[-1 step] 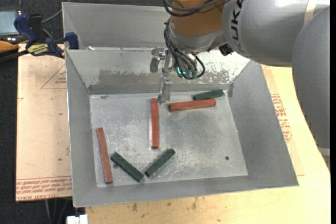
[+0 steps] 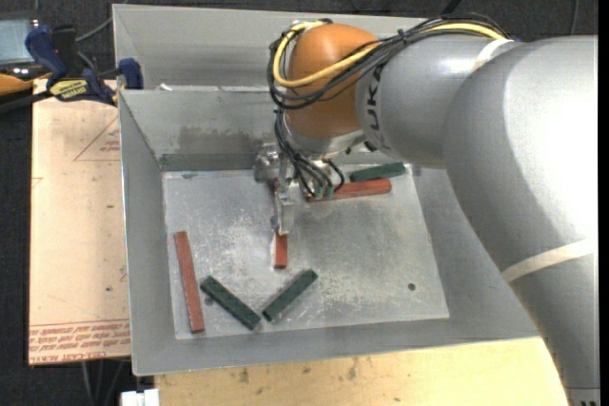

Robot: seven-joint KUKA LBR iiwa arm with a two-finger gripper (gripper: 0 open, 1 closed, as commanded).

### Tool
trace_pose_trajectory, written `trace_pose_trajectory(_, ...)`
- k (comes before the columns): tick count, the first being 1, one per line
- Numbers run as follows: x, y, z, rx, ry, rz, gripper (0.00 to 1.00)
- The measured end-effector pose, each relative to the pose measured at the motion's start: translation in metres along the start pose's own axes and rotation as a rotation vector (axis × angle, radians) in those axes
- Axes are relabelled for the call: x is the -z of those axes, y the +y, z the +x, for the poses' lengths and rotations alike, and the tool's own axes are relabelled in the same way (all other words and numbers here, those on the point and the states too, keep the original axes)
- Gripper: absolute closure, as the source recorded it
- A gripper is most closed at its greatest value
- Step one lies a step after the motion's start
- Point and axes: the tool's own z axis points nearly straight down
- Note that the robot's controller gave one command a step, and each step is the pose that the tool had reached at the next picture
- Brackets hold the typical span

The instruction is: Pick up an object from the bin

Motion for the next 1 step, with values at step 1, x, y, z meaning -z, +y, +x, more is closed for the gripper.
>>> trace_pose_trajectory(1,0.0067,0.0,-0.0034,-0.001,-0.01,-0.001,1.0)
